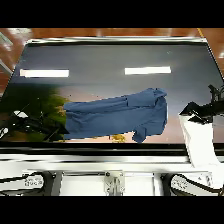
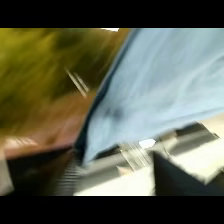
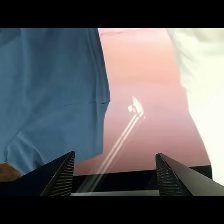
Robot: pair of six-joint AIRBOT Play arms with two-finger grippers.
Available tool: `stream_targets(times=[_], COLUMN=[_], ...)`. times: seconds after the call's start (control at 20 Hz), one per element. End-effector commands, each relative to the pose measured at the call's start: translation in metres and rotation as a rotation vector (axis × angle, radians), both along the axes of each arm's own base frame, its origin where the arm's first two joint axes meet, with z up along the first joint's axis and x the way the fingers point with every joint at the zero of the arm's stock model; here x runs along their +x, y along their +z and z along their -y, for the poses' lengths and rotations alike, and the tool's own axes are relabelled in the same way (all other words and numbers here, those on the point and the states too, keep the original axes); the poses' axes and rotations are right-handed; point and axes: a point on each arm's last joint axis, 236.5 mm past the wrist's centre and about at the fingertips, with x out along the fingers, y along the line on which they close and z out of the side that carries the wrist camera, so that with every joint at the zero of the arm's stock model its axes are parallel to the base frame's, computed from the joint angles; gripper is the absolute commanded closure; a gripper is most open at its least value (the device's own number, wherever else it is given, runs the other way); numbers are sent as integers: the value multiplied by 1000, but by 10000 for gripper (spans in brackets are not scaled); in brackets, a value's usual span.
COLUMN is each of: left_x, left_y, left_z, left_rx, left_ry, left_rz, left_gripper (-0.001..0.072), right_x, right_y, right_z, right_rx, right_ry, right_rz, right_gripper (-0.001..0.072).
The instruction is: Fold the shirts.
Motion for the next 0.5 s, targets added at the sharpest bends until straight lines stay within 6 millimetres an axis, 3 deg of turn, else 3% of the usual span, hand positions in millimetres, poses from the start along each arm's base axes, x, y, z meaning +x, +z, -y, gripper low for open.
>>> stream_targets(times=[0.0,0.05,0.1,0.25,0.35,0.45], left_x=[12,11,10,13,18,23], left_y=[-10,-10,-10,-4,5,16], left_z=[9,13,16,16,15,14], left_rx=[55,57,56,60,68,78], left_ry=[-15,-34,-50,-60,-67,-67], left_rz=[50,53,57,87,128,169], left_gripper=[549,649,662,663,663,664], right_x=[-10,-18,-29,-49,-47,-40], right_y=[-12,-22,-35,-65,-75,-84], right_z=[-2,-6,-13,-46,-65,-71], right_rx=[5,19,41,153,226,246], right_ry=[2,1,-2,-8,-37,-84], right_rz=[-37,-65,-95,-116,-75,-29], right_gripper=[98,88,81,81,82,84])
